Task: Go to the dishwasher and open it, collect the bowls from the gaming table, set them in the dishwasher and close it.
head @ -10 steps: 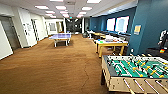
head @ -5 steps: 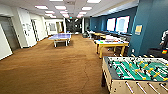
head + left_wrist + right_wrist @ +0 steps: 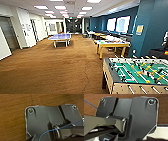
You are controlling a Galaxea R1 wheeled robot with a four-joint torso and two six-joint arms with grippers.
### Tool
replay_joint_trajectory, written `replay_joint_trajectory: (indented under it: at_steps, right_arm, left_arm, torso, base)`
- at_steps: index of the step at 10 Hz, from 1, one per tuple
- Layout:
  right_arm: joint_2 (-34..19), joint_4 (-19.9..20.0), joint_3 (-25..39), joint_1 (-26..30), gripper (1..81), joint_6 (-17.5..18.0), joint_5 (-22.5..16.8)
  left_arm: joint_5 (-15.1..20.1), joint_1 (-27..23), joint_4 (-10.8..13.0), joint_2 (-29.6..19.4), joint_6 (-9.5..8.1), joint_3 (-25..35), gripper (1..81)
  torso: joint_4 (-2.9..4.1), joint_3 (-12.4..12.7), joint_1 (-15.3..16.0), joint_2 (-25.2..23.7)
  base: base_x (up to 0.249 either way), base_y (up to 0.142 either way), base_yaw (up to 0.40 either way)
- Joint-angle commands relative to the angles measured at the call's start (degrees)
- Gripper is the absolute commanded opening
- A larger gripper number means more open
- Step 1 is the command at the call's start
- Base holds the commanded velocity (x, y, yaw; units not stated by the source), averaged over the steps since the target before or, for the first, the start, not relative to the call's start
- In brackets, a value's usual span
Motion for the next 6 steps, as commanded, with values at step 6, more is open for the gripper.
replay_joint_trajectory:
  at_steps: [6]
  right_arm:
    - [0.2, 0.0, 0.1, 3.0, 81.1, 0.0, -2.8]
  left_arm:
    - [2.4, -2.9, -0.1, -0.2, -0.2, -0.2, 81.1]
  torso:
    - [0.0, 0.0, 0.0, 0.0]
  base:
    - [0.122, 0.0, 0.0]
